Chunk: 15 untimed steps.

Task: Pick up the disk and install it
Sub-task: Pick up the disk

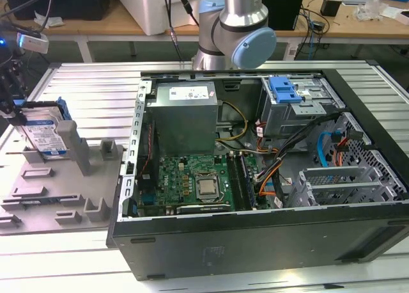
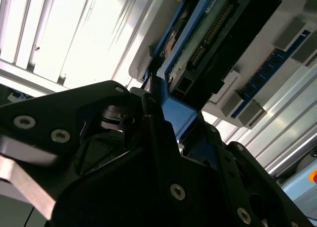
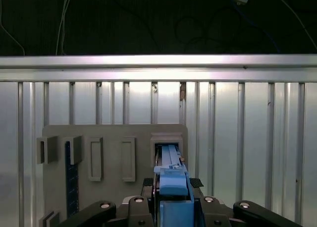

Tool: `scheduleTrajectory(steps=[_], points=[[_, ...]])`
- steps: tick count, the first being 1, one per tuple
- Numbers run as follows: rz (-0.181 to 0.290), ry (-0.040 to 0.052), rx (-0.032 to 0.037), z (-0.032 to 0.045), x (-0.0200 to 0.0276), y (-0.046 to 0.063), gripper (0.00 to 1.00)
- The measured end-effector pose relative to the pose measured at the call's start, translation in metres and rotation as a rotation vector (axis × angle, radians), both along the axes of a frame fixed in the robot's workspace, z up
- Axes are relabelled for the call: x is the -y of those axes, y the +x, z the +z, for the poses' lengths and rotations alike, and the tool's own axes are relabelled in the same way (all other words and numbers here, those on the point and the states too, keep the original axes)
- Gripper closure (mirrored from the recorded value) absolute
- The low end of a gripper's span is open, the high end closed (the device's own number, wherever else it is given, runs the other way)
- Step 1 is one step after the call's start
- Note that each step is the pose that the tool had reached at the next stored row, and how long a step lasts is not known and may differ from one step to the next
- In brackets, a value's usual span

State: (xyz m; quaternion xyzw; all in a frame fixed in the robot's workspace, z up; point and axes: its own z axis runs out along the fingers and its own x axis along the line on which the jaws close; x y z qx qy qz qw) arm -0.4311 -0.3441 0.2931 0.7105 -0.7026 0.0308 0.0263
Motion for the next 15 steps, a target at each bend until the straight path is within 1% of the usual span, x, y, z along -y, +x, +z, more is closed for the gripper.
scheduleTrajectory(steps=[14,15], points=[[0.000,0.0004,0.0000,-0.0002,0.0005,0.0000,0.63],[0.000,0.0006,-0.0001,-0.0002,0.0005,0.0000,0.56]])
